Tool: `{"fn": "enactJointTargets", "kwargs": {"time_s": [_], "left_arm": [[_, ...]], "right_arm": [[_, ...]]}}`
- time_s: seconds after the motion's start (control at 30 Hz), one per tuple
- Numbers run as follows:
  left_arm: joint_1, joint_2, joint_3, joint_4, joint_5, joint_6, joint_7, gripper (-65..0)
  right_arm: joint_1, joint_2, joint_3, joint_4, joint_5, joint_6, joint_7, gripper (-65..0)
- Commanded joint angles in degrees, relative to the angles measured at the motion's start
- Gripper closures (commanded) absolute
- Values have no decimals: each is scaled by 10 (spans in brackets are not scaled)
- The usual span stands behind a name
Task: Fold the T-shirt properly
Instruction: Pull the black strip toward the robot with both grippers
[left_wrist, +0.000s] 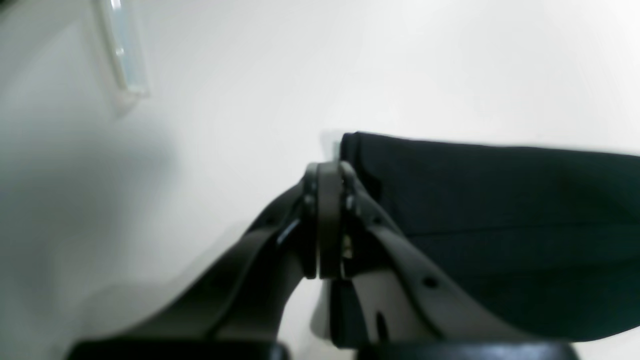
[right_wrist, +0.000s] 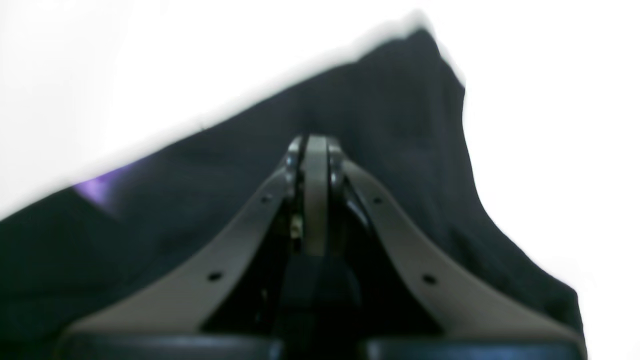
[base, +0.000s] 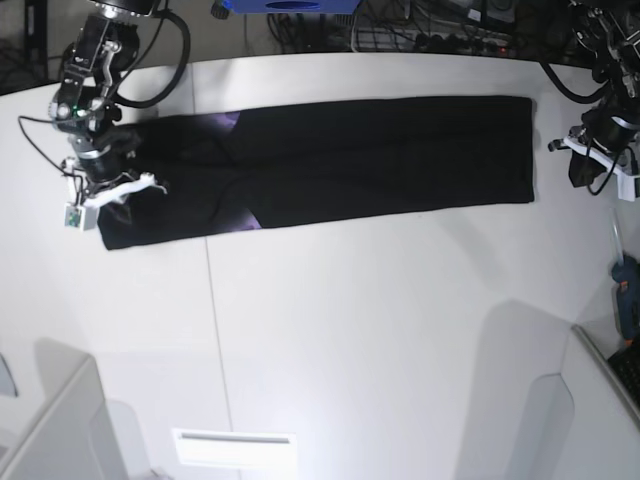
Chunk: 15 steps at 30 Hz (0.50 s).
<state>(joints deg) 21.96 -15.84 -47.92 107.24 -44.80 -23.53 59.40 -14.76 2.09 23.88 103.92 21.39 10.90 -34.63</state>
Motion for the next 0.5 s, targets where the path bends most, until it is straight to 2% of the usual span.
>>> {"fn": "enactJointTargets", "kwargs": {"time_s": [0.0, 0.07, 0.1, 0.17, 0.23, 0.37, 0.47], "left_arm": [[10, -19, -24, 8, -34, -2, -13, 0], [30, -21, -57, 8, -80, -2, -13, 0], [38, -21, -71, 8, -99, -2, -13, -23], [46, -20, -83, 8, -121, -2, -13, -150], [53, -18, -82, 8, -120, -2, -13, -244], [53, -9, -80, -18, -120, -2, -13, -309], [48, -6, -79, -48, -120, -2, -13, -357]], "right_arm": [[-5, 4, 3, 23, 3, 0, 9, 0], [-15, 3, 2, 48, 3, 0, 6, 0], [-20, 1, 2, 56, 3, 0, 6, 0], [-25, -9, 2, 63, 3, 1, 6, 0], [-36, -12, 2, 64, 3, 4, 6, 0], [-51, -20, 2, 63, 3, 64, -2, -8], [-58, -32, 6, 63, 3, 102, -9, -150]]}}
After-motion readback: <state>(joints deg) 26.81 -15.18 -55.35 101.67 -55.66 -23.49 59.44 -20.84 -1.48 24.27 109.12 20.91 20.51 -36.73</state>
